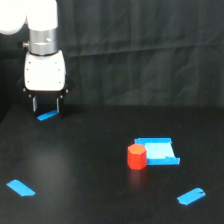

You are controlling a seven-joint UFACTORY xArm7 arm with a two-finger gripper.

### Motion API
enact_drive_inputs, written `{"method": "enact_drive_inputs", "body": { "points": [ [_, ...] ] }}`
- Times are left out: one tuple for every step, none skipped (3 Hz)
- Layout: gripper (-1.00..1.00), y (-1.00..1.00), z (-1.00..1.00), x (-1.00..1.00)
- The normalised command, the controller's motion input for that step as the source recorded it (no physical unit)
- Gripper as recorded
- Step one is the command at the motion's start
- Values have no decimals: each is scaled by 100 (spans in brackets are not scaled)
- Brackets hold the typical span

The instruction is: Pick up the red object from the table

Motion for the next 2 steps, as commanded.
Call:
{"method": "enact_drive_inputs", "body": {
  "points": [
    [99,-3,-25,17],
    [99,-34,-21,57]
  ]
}}
